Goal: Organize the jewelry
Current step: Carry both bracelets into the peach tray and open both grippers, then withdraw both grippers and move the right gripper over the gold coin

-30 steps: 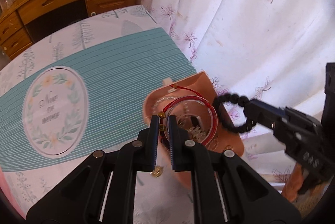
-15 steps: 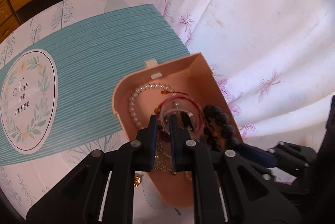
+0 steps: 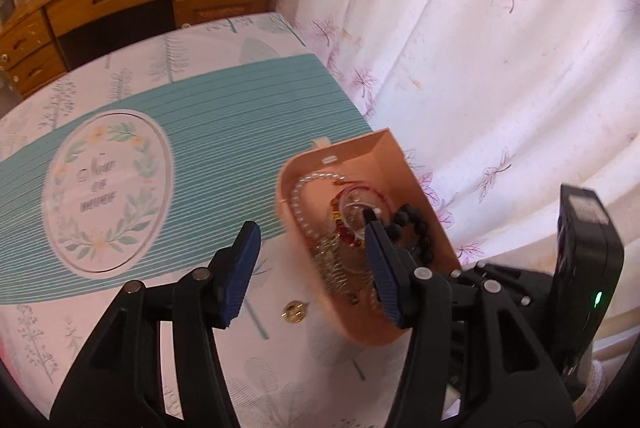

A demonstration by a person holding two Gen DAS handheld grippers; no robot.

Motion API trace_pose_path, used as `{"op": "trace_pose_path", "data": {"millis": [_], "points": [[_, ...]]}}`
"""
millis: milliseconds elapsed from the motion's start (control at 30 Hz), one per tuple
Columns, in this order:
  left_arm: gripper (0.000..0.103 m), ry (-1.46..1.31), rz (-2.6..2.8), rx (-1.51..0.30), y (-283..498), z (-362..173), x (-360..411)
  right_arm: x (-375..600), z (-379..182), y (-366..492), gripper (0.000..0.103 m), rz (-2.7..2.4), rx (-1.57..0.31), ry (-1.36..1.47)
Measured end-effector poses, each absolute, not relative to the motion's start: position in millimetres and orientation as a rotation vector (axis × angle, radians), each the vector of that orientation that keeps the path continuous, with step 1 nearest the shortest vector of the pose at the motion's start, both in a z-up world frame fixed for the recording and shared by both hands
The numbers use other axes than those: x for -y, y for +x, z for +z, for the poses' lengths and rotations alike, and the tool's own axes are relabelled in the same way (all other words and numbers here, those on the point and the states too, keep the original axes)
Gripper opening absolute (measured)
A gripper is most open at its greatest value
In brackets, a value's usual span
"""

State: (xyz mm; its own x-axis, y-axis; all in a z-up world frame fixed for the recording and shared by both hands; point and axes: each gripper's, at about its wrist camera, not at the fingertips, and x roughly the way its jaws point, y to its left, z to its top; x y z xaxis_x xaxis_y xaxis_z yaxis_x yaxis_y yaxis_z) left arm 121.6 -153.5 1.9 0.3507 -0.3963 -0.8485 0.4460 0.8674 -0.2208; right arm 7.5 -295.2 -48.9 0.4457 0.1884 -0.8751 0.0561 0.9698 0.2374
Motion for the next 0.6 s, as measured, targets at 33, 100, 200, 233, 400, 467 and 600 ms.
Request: {"op": "trace_pose_path", "data": {"millis": [33,100,200,233,400,467,600], "points": [[0.052,0.05,-0.541,-1.074,118,3,146,293,-46,7,0.023,0.082,-1.099,0.239],[0.052,0.048,-0.52,-1.063,110,2,132,289,-37,3,0.041,0.074,-1.069,0.223],[0.052,0.038,-0.478,-1.067,99,-5,112,279,-24,-2,0.042,0.071,-1.027,0.185],[0.052,0.028,-0.458,-1.07,95,-8,102,276,-21,-4,0.042,0.083,-1.022,0.185],[0.053,-0.035,-0.373,-1.065,75,-19,59,258,-6,-14,0.042,0.131,-0.99,0.212],[0.053,-0.039,-0.346,-1.075,67,-27,46,247,-2,-27,0.042,0.112,-0.957,0.225],[0.053,-0.03,-0.299,-1.079,55,-40,32,225,-9,-53,0.042,0.08,-0.93,0.244]]}}
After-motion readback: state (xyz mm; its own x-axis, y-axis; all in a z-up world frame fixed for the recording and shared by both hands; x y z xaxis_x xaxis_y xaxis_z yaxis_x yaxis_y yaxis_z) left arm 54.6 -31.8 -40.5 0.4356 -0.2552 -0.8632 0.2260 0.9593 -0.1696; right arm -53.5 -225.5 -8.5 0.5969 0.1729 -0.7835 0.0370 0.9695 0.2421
